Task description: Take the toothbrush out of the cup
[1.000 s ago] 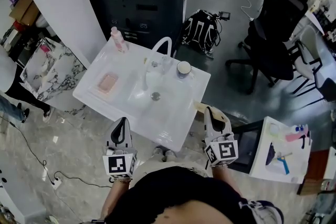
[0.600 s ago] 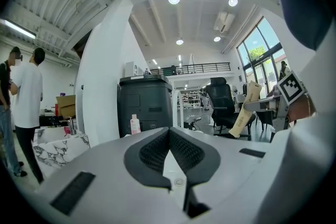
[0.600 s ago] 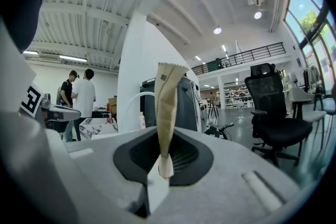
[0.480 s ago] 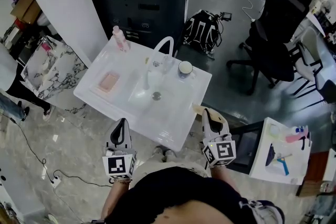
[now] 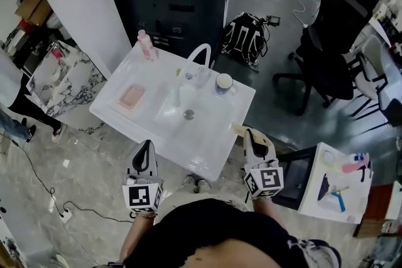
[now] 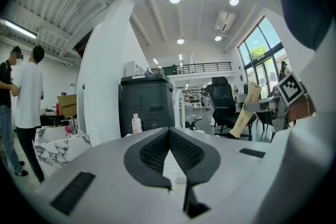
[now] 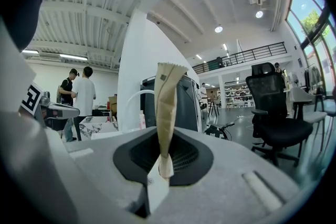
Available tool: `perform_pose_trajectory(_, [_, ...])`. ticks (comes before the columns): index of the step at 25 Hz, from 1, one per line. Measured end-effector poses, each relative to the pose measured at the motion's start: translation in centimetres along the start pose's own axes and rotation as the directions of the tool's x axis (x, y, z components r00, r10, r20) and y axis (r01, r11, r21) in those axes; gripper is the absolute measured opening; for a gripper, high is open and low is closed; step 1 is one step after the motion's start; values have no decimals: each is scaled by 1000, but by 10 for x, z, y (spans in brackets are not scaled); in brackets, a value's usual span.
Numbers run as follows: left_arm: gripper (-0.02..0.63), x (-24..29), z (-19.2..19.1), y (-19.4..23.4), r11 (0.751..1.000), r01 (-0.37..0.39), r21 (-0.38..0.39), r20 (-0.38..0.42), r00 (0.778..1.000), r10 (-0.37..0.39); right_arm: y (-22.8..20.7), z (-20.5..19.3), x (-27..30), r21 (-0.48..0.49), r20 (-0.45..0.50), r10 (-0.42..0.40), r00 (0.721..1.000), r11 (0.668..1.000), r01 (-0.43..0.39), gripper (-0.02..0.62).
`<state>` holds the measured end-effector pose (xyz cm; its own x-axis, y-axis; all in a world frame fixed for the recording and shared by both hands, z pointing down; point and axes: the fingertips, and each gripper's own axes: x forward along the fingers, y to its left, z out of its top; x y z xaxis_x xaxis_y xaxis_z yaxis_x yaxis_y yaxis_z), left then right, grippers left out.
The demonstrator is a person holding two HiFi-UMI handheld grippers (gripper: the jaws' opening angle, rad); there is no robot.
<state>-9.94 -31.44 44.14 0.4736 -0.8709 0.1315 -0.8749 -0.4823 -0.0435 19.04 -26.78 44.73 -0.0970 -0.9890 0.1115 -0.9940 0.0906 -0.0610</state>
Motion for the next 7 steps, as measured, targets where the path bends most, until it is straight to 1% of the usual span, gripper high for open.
perform_pose_trajectory(7, [2, 5, 0, -2, 1000, 7, 10, 6, 1000, -7, -3, -5, 0, 8, -5, -4, 1000, 1000, 4, 29])
